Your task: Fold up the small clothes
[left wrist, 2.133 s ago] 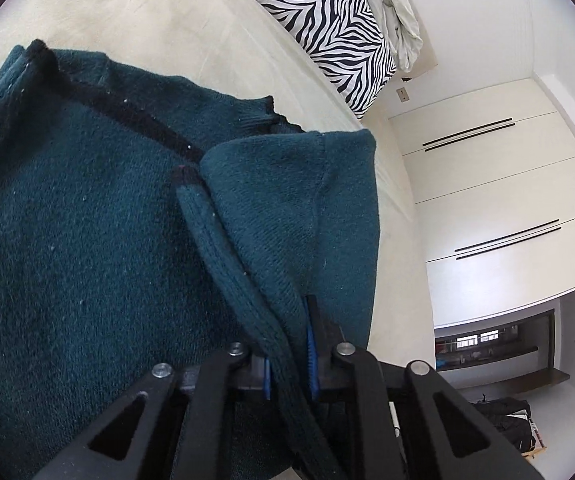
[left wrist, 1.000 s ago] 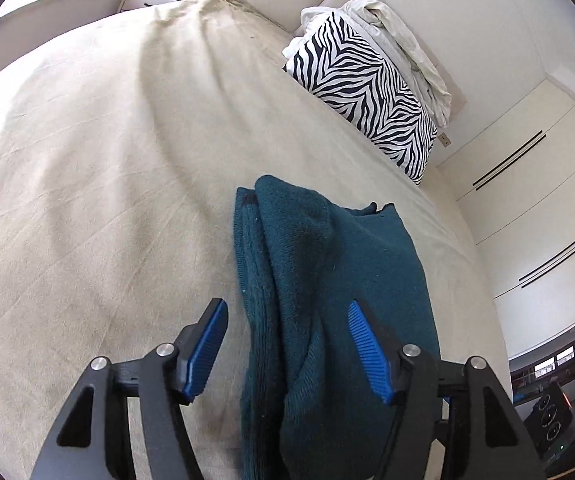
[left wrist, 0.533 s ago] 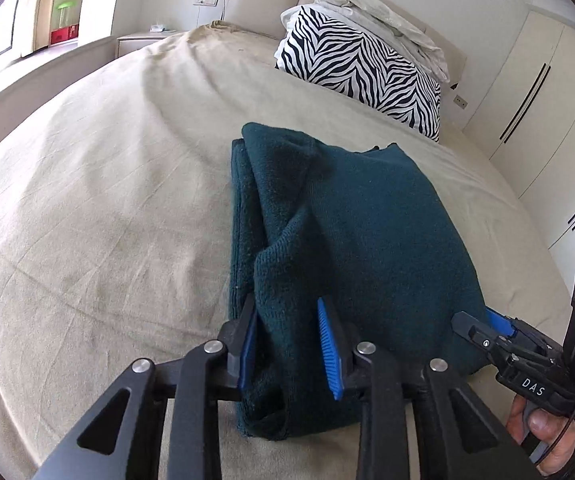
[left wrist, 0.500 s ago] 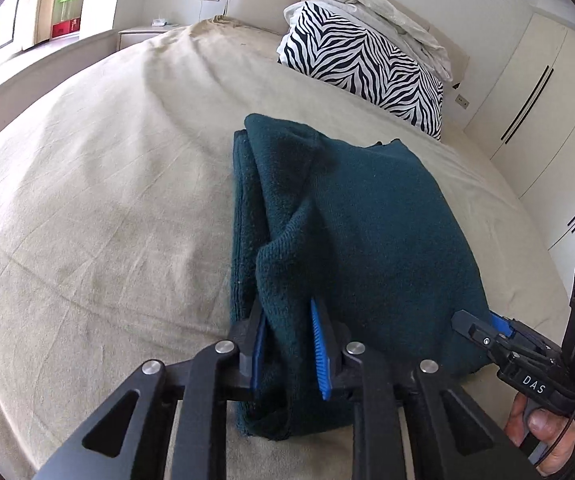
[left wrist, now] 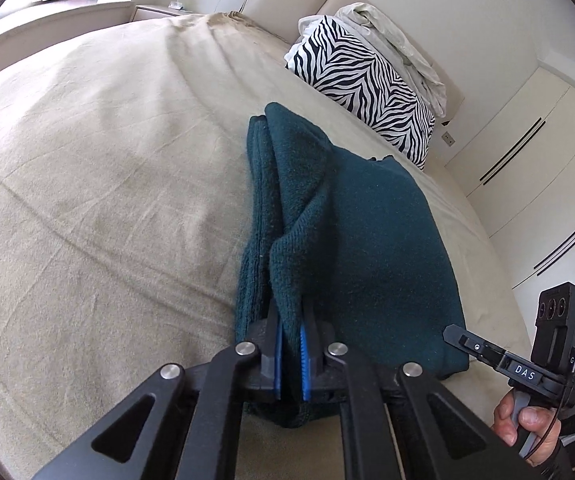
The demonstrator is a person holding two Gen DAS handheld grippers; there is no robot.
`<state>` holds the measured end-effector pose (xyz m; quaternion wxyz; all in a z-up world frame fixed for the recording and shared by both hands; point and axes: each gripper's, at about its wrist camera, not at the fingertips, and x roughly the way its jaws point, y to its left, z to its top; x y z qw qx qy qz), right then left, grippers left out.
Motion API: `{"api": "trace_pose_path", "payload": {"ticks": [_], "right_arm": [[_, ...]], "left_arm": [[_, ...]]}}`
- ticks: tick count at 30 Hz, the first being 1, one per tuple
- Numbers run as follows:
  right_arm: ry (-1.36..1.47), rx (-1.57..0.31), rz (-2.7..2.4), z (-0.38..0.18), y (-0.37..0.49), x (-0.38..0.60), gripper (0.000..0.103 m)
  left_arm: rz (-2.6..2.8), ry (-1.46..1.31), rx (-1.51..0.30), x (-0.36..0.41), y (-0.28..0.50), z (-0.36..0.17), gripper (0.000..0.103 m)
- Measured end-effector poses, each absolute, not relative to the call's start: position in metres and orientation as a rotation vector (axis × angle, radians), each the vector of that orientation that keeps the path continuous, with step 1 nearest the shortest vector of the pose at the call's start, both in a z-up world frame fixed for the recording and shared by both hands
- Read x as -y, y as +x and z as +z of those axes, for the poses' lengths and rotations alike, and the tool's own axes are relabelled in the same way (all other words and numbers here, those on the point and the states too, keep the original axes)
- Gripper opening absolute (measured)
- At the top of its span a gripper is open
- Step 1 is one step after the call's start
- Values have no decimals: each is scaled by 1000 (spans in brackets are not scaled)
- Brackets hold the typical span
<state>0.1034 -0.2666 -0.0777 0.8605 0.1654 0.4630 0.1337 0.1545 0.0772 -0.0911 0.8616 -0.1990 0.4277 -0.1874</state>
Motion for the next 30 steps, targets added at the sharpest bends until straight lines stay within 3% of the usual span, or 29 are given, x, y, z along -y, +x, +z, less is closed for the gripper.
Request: {"api": "trace_pose_path", "payload": {"ticks": [2, 4, 6, 11, 13, 15, 16, 20, 22, 30], "right_arm": [[394, -959, 317, -68, 108, 274, 29], [427, -903, 291, -57, 115, 286, 59], [465, -865, 275, -49, 128, 296, 64], [549, -957, 282, -69, 184, 306, 61], [563, -998, 316, -81, 202, 301, 40], [550, -983, 319, -83, 209, 295, 35], [527, -972, 311, -81, 210, 291, 34], [493, -954, 303, -83, 208, 285, 32], [496, -952, 308, -85, 209, 286, 32], [515, -925, 304, -91, 201, 289, 32]], "left_arm": [[-399, -416, -895, -78, 152, -91, 8], [-409, -418, -909, -78, 151, -93, 8], [-406, -415, -906, -79, 149, -89, 8], [-367, -326, -818, -78, 141, -51, 9], [-377, -319, -810, -76, 152, -41, 20], [-376, -288, -813, -68, 169, -36, 31], [-362, -260, -801, -63, 179, -34, 32], [-417, -277, -885, -49, 219, -50, 30], [-424, -274, -914, -45, 226, -57, 24], [-392, -376, -922, -64, 233, -64, 27]]}}
